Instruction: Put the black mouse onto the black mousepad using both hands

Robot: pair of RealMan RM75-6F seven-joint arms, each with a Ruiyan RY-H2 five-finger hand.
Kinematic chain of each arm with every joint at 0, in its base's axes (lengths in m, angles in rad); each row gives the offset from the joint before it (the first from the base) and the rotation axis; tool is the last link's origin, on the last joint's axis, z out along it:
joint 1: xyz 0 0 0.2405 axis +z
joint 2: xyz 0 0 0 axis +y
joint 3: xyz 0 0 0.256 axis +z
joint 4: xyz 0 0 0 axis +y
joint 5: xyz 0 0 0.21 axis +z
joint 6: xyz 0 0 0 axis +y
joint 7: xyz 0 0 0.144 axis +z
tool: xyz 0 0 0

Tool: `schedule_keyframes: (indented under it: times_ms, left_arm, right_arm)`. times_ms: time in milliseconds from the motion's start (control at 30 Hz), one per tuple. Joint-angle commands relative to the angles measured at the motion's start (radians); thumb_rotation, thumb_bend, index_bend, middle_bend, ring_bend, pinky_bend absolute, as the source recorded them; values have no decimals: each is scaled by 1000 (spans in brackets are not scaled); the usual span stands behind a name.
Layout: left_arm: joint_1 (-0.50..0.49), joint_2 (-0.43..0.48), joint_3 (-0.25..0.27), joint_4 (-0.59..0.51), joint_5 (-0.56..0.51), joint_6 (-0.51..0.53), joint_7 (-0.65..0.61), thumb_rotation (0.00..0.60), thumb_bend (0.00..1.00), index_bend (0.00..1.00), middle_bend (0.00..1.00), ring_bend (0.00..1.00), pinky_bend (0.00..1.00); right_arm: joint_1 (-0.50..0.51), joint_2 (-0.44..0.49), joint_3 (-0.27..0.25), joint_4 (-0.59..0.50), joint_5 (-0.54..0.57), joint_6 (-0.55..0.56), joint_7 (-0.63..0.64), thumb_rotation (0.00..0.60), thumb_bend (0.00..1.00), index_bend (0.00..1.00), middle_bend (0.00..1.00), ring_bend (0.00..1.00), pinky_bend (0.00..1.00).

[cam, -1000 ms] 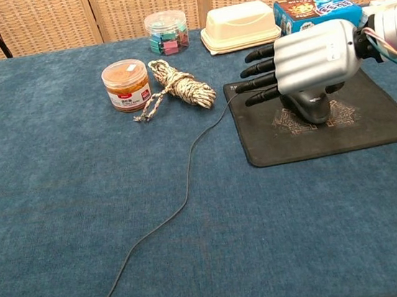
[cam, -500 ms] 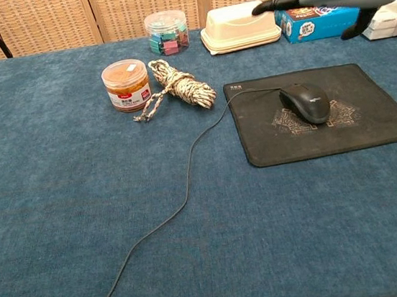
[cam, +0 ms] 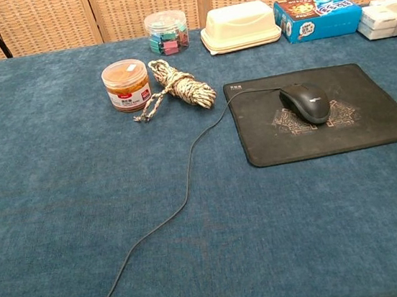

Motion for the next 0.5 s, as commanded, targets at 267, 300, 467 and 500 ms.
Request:
schedule_keyframes:
  times_ms: [267,300,467,500]
  left_arm:
    - [22,-69,15,78,-59,-42,53,600,45,0,0,0,0]
    - [23,-70,14,72,-66,-45,64,600,44,0,0,0,0]
    - [17,-80,4,66,-67,-49,96,600,44,0,0,0,0]
    - [15,-83,3,70,-63,-48,96,600,44,0,0,0,0]
  right_arm:
    - [-289,5,-101,-87,33,186,230,600,0,0,0,0,0]
    - [-301,4,-104,-86,29,193,237,600,0,0,0,0,0]
    - [-343,8,-105,-91,2,214,224,600,0,0,0,0,0]
    - [-346,9,-102,-91,0,214,221,600,0,0,0,0,0]
